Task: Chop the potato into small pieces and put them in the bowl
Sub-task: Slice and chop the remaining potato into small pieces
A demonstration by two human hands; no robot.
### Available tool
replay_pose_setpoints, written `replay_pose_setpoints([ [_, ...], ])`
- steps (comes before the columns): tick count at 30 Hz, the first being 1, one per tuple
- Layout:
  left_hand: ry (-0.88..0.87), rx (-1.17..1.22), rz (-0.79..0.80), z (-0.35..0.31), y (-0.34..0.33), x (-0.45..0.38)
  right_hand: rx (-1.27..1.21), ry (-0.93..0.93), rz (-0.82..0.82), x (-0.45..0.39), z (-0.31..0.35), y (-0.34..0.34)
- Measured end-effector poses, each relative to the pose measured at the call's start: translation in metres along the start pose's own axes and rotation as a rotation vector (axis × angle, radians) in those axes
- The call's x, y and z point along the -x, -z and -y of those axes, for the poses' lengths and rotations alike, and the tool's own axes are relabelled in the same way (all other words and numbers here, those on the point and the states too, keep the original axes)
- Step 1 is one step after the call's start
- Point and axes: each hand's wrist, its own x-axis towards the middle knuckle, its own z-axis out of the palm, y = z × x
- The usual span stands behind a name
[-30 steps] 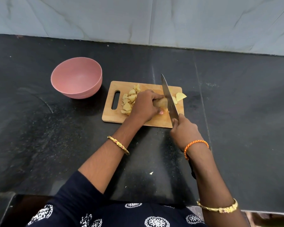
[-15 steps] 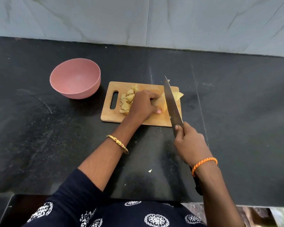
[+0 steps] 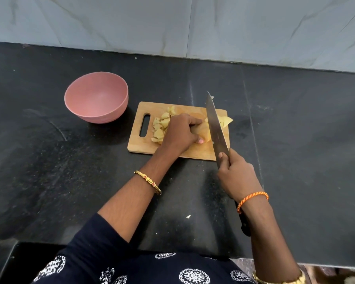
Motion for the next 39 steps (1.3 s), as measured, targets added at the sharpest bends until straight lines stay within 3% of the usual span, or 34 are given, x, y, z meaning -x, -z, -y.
replay_pose_setpoints([
  [7,-0.014,-0.009,-0.013,0.000,-0.001,-0.001,0.118,-0.035,0.000,-0.010,0.006,-0.007],
  [17,-0.019,0.038,-0.016,0.007,-0.002,-0.001,0.178,-0.157,0.171,-0.013,0.006,-0.012],
  [23,-0.024,0.021,-0.018,0.005,-0.003,-0.001,0.103,-0.147,0.160,0.019,-0.009,-0.006],
  [29,0.000,0.023,0.004,0.002,0.000,0.001,-0.014,-0.041,0.007,0.024,-0.004,0.002],
  [39,0.007,0.020,-0.005,0.003,0.000,-0.001,0.065,-0.013,0.042,0.002,0.001,-0.001],
])
